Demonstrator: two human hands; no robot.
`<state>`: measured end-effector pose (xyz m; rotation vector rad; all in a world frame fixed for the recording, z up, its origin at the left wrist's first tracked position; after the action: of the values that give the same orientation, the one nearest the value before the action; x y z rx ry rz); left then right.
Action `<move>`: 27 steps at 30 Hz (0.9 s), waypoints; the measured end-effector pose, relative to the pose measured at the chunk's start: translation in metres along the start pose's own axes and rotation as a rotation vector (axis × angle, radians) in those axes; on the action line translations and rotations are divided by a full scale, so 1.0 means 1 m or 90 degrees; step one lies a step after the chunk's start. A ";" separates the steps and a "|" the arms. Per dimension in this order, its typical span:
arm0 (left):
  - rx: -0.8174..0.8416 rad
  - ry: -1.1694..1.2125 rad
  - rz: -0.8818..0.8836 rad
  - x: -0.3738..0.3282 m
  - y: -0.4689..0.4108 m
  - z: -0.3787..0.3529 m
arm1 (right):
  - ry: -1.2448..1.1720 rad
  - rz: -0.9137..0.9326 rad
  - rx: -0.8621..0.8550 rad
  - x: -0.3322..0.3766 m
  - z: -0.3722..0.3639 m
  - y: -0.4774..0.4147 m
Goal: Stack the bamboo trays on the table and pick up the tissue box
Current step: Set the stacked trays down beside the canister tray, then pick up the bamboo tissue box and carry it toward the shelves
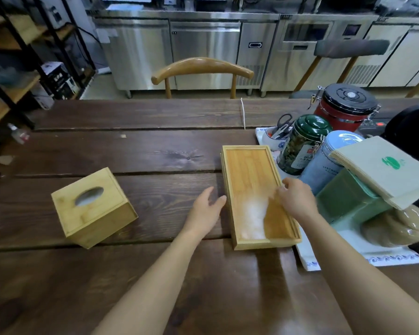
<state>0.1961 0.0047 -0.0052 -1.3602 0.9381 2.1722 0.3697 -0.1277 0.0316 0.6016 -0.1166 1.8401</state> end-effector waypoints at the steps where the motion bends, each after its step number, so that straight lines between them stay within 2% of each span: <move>1: -0.012 -0.048 -0.028 -0.004 0.002 0.015 | 0.016 0.020 -0.006 0.010 0.000 0.003; 4: -0.079 -0.142 -0.098 -0.016 0.013 0.068 | 0.014 0.113 0.017 0.048 -0.010 0.014; 7: -0.192 -0.225 -0.132 -0.019 0.029 0.128 | -0.018 0.162 0.079 0.089 -0.030 0.037; 11: -0.387 -0.279 -0.090 0.000 0.054 0.206 | -0.054 0.247 0.212 0.146 -0.067 0.074; 13: -0.433 -0.245 -0.040 0.019 0.065 0.235 | -0.070 0.265 0.263 0.171 -0.085 0.094; 20: -0.355 0.069 0.142 0.093 0.077 0.257 | -0.133 0.255 0.369 0.233 -0.146 0.150; 23: -0.309 0.162 0.147 0.104 0.076 0.247 | -0.127 0.253 0.377 0.242 -0.165 0.163; 27: -0.274 0.267 0.105 0.105 0.070 0.237 | -0.131 0.193 0.320 0.245 -0.174 0.167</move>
<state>-0.0432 0.1266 -0.0065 -2.0675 0.7657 2.3515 0.1015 0.0870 0.0287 1.1778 0.1310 2.1097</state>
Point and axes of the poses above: each hand's wrist, its own y-axis away from the middle knuckle, its own z-axis out of the back of the hand, x = y × z, the point moved 5 cm from there along -y, towards the middle knuckle, and after that the axes turned 3 degrees about -z, right-handed, at the moved point
